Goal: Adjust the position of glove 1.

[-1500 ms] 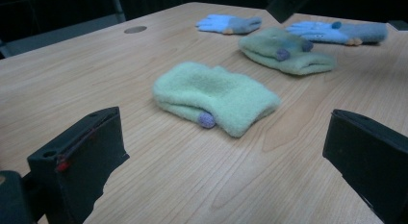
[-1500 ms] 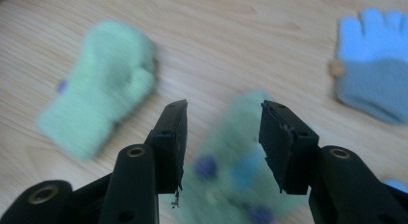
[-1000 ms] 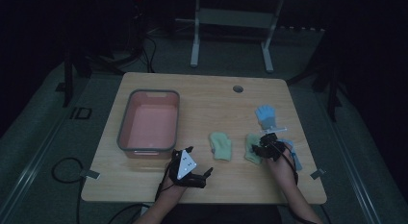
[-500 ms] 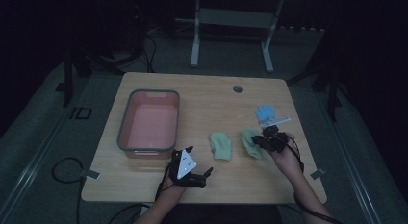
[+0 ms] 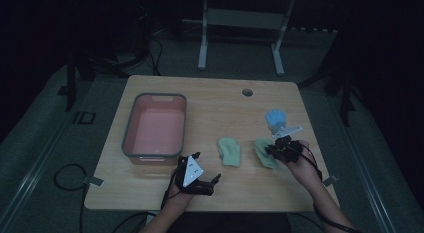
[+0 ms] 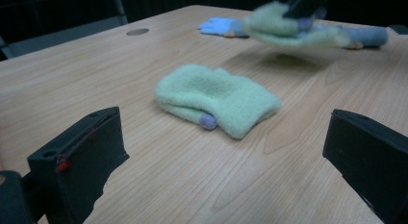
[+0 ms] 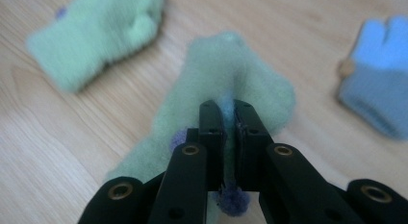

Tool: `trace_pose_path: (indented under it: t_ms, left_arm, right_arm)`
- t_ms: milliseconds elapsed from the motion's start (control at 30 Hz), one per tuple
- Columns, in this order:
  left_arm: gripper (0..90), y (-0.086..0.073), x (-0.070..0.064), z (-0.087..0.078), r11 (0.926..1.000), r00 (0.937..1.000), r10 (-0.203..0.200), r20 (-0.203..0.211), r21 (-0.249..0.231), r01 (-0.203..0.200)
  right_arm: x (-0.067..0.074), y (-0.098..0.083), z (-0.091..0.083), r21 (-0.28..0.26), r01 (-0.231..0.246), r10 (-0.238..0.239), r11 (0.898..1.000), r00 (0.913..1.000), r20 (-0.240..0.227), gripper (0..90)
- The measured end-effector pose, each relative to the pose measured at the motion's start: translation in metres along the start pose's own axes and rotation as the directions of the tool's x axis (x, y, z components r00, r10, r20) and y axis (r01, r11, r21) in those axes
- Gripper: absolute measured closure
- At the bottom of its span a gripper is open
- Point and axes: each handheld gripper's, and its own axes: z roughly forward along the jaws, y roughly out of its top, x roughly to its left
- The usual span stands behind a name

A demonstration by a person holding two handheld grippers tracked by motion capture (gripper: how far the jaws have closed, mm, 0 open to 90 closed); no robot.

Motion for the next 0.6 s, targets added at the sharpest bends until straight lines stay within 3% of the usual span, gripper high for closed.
trace_pose_path:
  t_ms: [133, 233, 300, 433, 600]
  left_arm:
    - [0.6, 0.0, 0.0, 0.0, 1.0, 1.0, 0.001, -0.003, 0.0, -0.001]
    - [0.6, 0.0, -0.001, 0.0, 1.0, 1.0, 0.006, -0.003, 0.006, -0.006]
    - [0.6, 0.0, -0.001, 0.0, 1.0, 1.0, 0.007, -0.004, 0.006, -0.007]
    - [0.6, 0.0, 0.0, 0.0, 1.0, 1.0, 0.004, -0.003, 0.003, -0.004]
    - [0.6, 0.0, -0.001, 0.0, 1.0, 1.0, 0.007, -0.001, 0.005, -0.007]
  right_arm:
    - [0.001, -0.009, 0.012, 0.028, -0.003, 0.003, 1.0, 1.0, -0.003, 82.3]
    - [0.001, -0.014, 0.02, 0.043, -0.005, 0.005, 0.999, 0.9999, 0.011, 75.1]
    - [-0.002, -0.017, 0.026, 0.054, -0.01, 0.011, 0.998, 0.9999, -0.012, 68.3]
    - [-0.005, -0.017, 0.024, 0.044, -0.02, 0.021, 0.999, 0.9995, -0.022, 60.7]
    - [-0.006, -0.012, 0.011, 0.02, 0.024, -0.023, 1.0, 0.9988, -0.044, 55.1]
